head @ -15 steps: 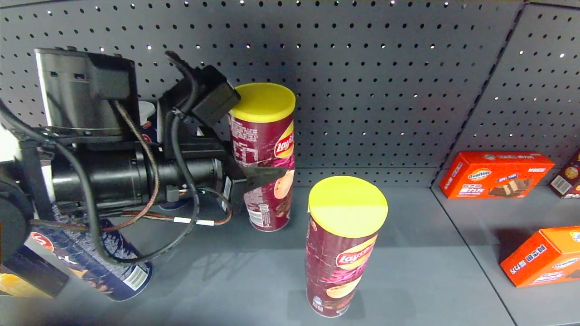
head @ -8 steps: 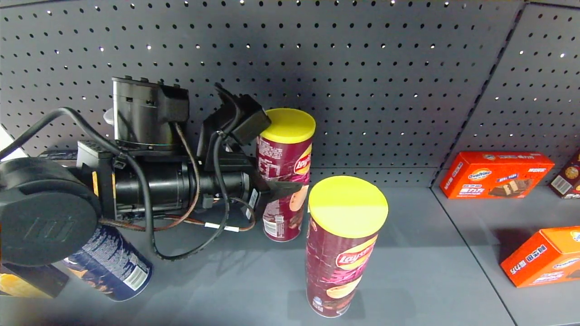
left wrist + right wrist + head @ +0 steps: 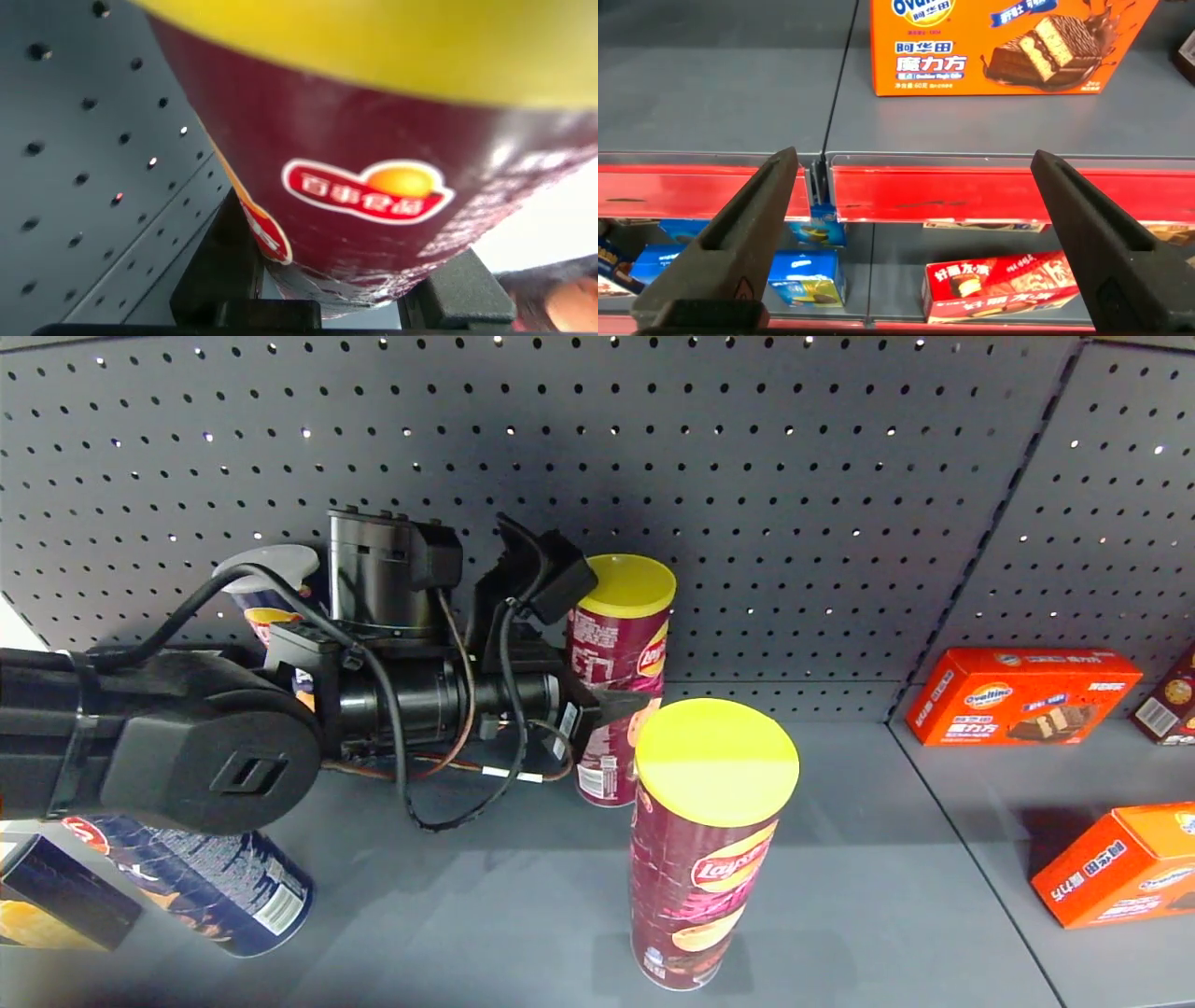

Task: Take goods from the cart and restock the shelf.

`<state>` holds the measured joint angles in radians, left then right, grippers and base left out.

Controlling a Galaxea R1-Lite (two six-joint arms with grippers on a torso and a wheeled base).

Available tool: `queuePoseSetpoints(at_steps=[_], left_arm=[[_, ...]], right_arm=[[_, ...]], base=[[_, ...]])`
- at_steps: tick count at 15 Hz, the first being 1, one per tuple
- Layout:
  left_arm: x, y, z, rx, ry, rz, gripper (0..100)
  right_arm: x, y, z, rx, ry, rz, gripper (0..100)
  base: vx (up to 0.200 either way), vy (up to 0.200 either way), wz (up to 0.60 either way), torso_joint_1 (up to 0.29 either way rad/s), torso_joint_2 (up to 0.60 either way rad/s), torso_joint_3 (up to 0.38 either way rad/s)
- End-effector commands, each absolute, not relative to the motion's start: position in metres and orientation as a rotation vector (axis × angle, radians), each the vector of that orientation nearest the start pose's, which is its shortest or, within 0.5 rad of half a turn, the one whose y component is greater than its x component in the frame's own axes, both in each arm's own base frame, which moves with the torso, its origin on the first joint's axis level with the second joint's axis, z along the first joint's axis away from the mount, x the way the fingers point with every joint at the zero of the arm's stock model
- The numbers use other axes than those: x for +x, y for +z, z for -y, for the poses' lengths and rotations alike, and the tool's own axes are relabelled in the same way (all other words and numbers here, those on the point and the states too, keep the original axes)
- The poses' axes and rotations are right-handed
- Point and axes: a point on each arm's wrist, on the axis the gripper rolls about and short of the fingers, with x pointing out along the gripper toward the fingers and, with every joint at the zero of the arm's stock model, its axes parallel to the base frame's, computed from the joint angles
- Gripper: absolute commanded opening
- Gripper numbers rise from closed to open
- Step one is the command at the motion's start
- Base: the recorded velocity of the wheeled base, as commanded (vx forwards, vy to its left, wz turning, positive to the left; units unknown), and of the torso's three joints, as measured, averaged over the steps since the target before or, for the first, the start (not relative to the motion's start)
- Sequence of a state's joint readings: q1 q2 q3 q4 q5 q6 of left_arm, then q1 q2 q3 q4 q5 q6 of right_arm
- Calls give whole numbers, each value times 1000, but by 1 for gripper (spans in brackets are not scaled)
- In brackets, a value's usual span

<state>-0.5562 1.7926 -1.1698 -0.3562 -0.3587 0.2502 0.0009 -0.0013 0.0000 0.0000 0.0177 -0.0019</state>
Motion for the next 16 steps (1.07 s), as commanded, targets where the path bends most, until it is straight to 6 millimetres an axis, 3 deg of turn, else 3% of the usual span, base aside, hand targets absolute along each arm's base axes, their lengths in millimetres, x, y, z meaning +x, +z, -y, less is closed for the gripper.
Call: queuePoseSetpoints(at_steps=[1,16], left_arm=[[301,219,199,260,-946,-172,0],[332,208,218,276,-942,-148,0]], right_arm=[[-23,75,0,-2,20,0,100],[-23,75,0,-3,20,0,100]], base=[[0,0,0,0,0,0],[0,0,0,0,0,0]])
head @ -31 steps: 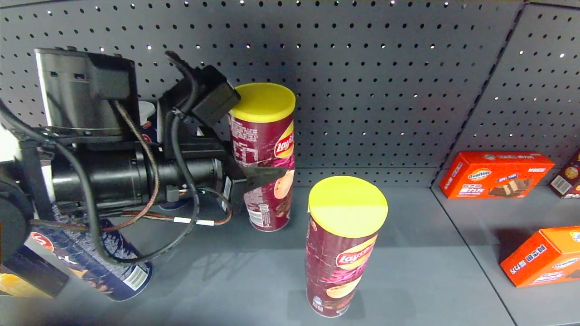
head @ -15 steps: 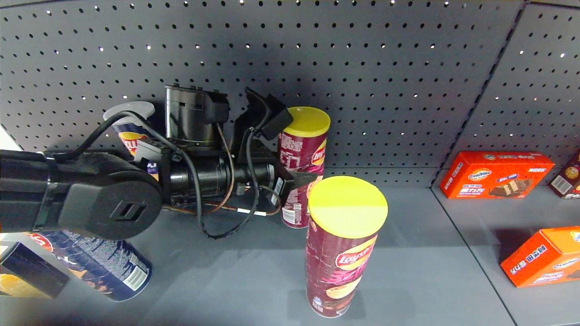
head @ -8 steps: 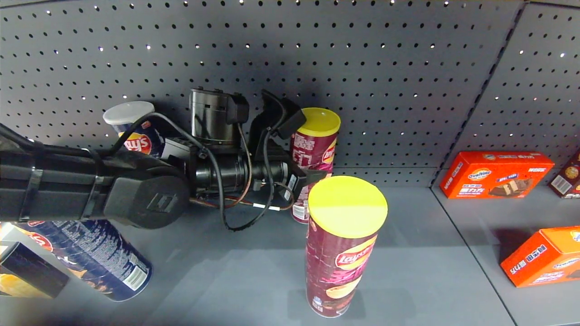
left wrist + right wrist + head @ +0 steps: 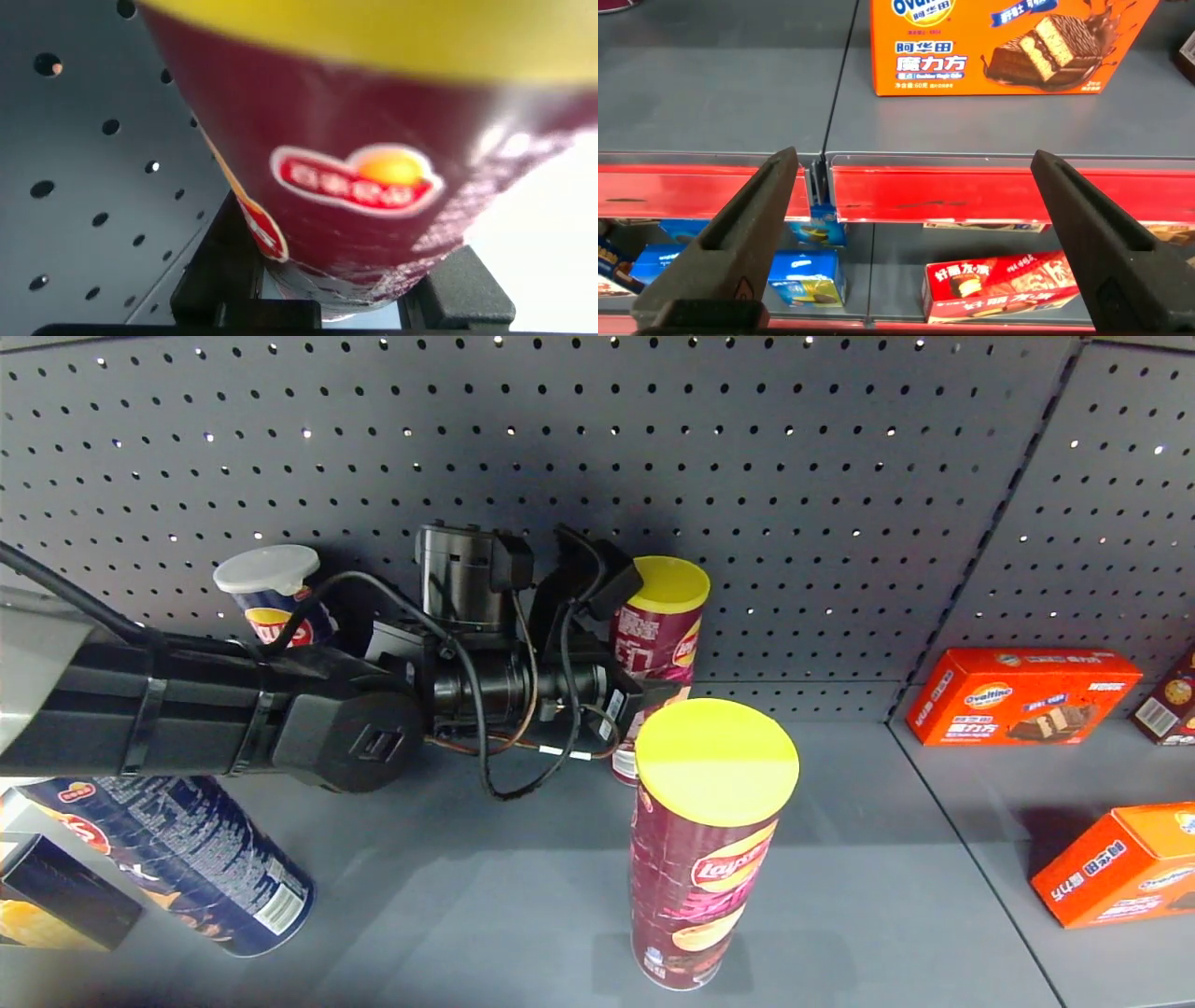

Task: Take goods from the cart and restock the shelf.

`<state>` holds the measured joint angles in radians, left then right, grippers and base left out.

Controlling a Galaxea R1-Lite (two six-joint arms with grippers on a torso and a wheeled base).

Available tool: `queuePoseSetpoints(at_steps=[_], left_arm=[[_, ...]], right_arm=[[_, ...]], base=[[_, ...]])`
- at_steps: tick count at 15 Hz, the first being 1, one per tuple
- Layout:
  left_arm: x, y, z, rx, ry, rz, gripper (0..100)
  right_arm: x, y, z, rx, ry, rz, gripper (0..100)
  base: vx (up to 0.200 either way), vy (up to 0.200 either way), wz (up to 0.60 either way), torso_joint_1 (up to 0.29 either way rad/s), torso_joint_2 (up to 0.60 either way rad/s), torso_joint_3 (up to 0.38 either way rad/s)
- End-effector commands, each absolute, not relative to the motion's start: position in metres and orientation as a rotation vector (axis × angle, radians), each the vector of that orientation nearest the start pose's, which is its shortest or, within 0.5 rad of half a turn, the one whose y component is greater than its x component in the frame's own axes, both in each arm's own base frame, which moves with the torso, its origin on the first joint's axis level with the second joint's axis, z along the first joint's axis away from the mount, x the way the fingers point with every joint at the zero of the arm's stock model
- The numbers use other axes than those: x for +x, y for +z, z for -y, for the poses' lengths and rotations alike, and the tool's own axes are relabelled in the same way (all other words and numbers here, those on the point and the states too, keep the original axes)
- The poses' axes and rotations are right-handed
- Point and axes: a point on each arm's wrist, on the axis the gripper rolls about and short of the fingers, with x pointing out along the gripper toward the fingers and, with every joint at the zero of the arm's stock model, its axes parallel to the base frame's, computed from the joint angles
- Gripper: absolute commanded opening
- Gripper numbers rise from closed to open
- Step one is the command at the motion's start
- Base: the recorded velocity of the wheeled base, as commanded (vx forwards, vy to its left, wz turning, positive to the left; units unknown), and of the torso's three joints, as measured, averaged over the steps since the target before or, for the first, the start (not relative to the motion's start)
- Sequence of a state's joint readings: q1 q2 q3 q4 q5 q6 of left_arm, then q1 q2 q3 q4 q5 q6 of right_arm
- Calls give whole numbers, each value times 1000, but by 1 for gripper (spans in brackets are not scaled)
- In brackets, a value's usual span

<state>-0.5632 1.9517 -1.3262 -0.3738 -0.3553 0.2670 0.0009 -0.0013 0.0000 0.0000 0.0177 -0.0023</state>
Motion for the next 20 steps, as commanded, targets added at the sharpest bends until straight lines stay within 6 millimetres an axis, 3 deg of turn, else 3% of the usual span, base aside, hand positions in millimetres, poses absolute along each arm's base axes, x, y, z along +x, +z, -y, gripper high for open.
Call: queuePoseSetpoints(at_steps=[1,2,6,13,20], left_arm=[[333,208,218,289,-938,-115,0],[334,209,219,294,-937,-100,100],[330,208,216,290,-935,-109,100],[280,233,184,278,-929,-72,100],[260,220,173,306,-826,-139,100]], right_arm=[[-23,75,0,-2,20,0,100],[-23,75,0,-3,20,0,100],[-23,75,0,-2,18,0,100],[-23,75,0,-2,18,0,100],[-23,75,0,-3,20,0,100]], base=[[0,0,0,0,0,0],[0,0,0,0,0,0],[0,0,0,0,0,0],[0,0,0,0,0,0],[0,0,0,0,0,0]])
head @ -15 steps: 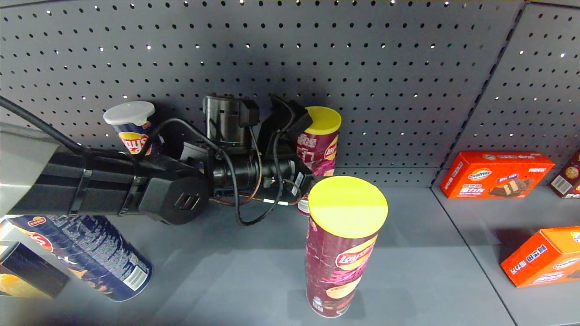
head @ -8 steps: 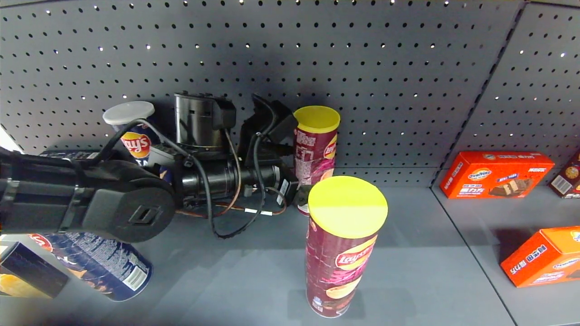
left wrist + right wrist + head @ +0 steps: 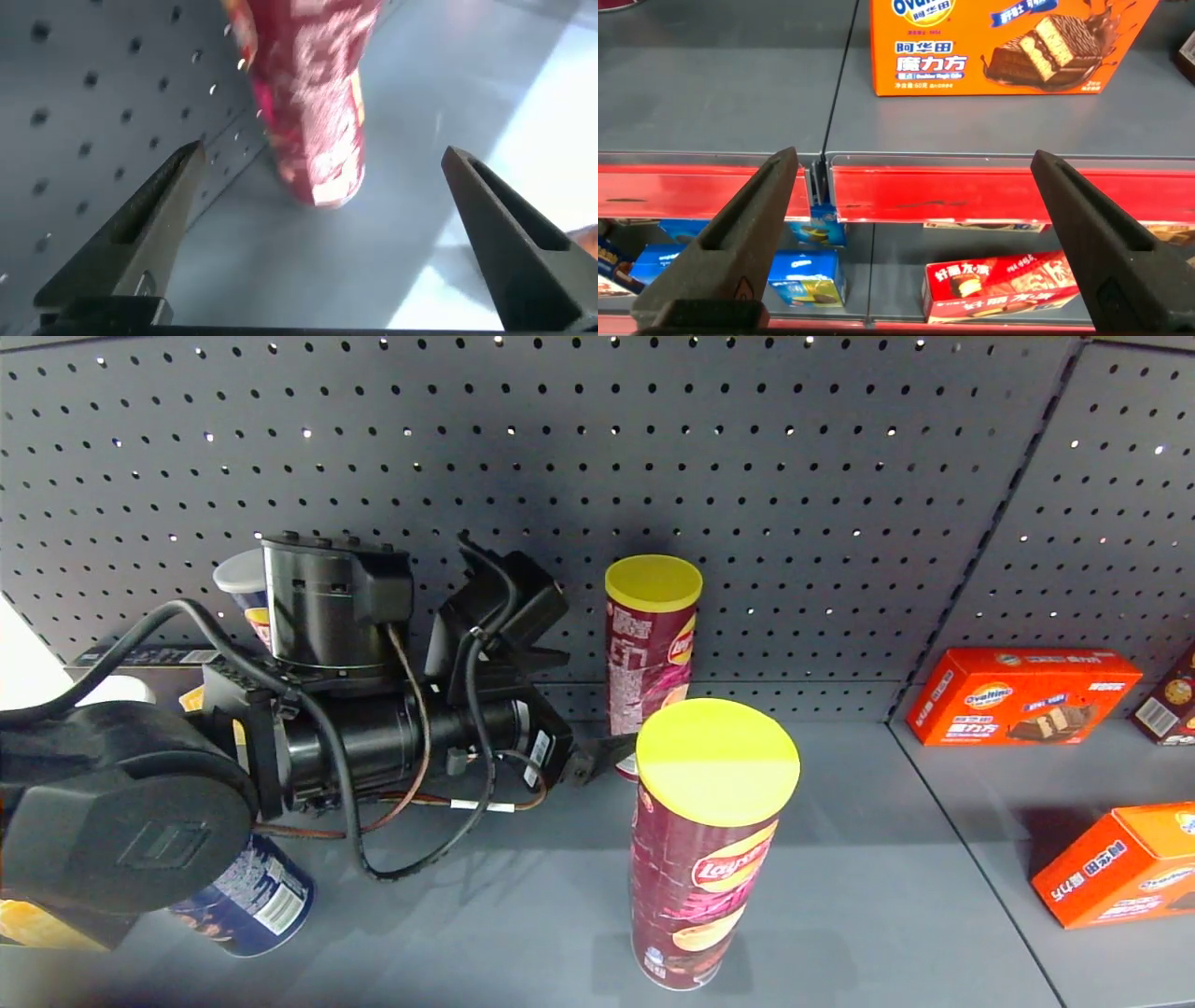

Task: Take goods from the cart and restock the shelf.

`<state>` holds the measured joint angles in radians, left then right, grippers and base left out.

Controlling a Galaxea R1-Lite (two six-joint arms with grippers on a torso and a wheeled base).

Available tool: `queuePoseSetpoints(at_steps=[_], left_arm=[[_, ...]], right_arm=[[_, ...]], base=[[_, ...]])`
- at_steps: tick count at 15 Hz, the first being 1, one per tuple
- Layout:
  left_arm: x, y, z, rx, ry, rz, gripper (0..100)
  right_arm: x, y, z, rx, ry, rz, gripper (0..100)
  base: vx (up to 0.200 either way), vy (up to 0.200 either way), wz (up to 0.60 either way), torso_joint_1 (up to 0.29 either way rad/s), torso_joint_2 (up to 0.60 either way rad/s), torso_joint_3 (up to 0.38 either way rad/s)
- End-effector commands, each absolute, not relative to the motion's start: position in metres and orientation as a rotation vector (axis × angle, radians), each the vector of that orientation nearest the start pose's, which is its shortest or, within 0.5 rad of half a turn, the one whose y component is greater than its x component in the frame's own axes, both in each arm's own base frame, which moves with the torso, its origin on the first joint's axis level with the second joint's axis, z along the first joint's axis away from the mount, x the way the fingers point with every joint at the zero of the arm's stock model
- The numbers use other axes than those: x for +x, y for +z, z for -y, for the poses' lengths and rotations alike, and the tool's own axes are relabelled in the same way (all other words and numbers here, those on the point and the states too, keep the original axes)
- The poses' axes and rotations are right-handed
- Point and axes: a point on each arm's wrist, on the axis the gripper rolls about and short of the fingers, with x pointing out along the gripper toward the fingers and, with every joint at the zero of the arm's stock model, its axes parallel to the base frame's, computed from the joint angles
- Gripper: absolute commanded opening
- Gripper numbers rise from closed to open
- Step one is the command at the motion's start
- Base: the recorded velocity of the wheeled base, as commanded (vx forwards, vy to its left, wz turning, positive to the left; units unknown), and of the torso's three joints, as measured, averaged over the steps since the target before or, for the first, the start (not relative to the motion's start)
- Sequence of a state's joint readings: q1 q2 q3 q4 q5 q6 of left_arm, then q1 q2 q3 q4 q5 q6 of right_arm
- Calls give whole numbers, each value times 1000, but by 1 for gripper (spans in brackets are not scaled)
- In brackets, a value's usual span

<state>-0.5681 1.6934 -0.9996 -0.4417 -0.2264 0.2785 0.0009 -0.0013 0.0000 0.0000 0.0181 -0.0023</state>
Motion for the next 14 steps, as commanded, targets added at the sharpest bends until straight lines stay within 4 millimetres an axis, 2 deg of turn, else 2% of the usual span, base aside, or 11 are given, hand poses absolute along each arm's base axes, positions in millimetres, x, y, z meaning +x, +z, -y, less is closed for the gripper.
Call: queuePoseSetpoints(at_steps=[1,3,6,8,11,14], left_arm=[[261,219,172,313,-790,-147,100],[264,218,171,323,-717,-157,100],[269,213,172,328,-705,-175,100],[268,216,171,326,-705,-164,100],[254,241,161,312,-692,-92,100],[234,270,140,293,-652,-21,100]], right_arm=[[-23,75,0,-3,20,0,100],[-23,75,0,-2,20,0,100],[-23,75,0,-3,20,0,100],[-23,75,0,-3,20,0,100],[-23,75,0,-2,20,0,100],[-23,75,0,-2,20,0,100]], base=[[0,0,0,0,0,0],[0,0,0,0,0,0],[0,0,0,0,0,0],[0,0,0,0,0,0],[0,0,0,0,0,0],[0,0,0,0,0,0]])
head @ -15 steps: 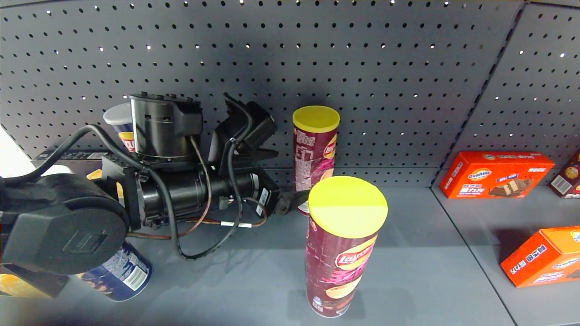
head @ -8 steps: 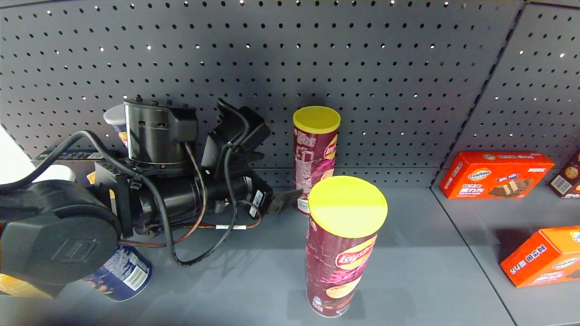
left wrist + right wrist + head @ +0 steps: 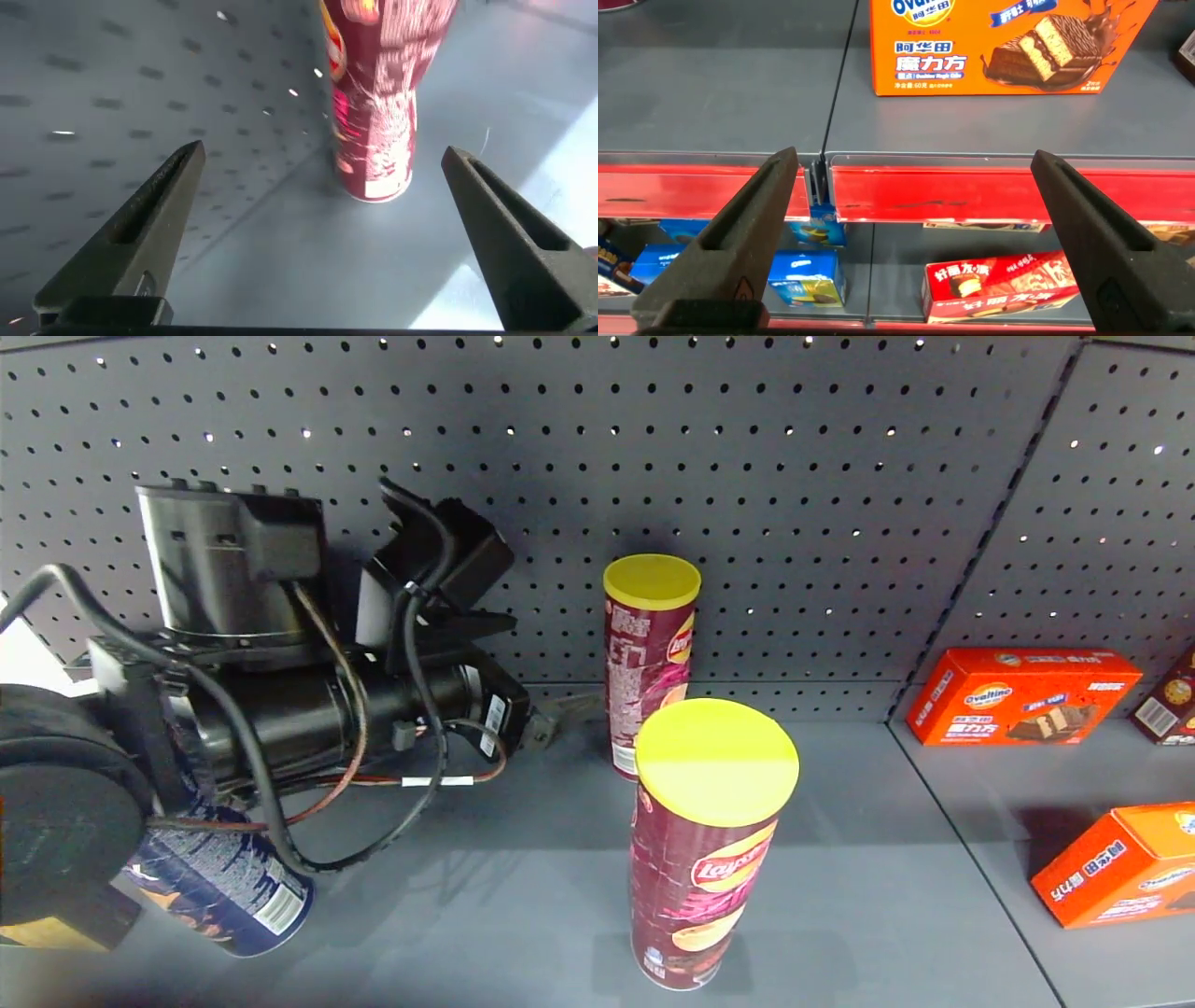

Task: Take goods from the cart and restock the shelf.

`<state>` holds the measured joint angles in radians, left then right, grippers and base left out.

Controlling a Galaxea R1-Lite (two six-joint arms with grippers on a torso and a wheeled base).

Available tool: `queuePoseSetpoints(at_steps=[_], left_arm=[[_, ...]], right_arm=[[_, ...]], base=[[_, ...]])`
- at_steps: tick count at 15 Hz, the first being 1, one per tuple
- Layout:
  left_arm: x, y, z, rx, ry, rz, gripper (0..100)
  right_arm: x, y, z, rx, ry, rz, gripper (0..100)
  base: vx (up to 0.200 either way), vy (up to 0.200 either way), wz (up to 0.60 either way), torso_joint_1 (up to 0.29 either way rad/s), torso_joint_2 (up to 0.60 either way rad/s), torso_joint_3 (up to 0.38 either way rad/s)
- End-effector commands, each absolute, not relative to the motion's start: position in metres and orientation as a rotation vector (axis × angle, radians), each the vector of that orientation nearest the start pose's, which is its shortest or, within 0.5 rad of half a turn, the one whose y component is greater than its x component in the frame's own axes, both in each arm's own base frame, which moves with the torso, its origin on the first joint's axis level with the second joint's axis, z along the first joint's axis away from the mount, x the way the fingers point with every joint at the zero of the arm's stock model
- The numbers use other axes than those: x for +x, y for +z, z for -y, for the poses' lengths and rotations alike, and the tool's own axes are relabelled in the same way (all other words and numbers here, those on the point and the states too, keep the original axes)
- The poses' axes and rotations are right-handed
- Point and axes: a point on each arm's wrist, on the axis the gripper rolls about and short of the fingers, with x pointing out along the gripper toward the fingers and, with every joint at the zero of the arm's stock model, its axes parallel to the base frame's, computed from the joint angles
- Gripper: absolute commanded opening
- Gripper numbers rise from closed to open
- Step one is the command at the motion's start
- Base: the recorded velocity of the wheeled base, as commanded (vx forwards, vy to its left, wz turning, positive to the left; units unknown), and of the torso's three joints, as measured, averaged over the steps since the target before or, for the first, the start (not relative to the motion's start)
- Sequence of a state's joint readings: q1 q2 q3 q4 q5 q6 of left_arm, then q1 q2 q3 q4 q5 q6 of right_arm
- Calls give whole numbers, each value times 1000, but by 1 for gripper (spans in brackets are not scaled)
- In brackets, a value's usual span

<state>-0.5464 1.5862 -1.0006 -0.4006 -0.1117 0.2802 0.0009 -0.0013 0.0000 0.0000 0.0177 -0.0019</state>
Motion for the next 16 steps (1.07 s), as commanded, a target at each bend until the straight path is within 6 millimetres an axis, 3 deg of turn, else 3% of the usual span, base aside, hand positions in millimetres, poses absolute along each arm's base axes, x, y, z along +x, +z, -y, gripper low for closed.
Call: queuePoseSetpoints(at_steps=[1,3,8,9,12,16], left_arm=[[228,278,136,285,-648,0,100],[207,309,124,260,-616,108,100],[139,345,101,173,-677,255,100],[131,346,97,169,-686,268,100],[81,333,61,167,-681,260,100],[36,326,31,170,-728,250,100]], right_arm=[[-23,75,0,-2,20,0,100],[-23,75,0,-3,20,0,100],[-23,75,0,-3,20,0,100],[-23,75,0,-3,20,0,100],[-23,75,0,-3,18,0,100],[-23,75,0,-3,20,0,100]], base=[[0,0,0,0,0,0],[0,0,0,0,0,0],[0,0,0,0,0,0],[0,0,0,0,0,0],[0,0,0,0,0,0],[0,0,0,0,0,0]])
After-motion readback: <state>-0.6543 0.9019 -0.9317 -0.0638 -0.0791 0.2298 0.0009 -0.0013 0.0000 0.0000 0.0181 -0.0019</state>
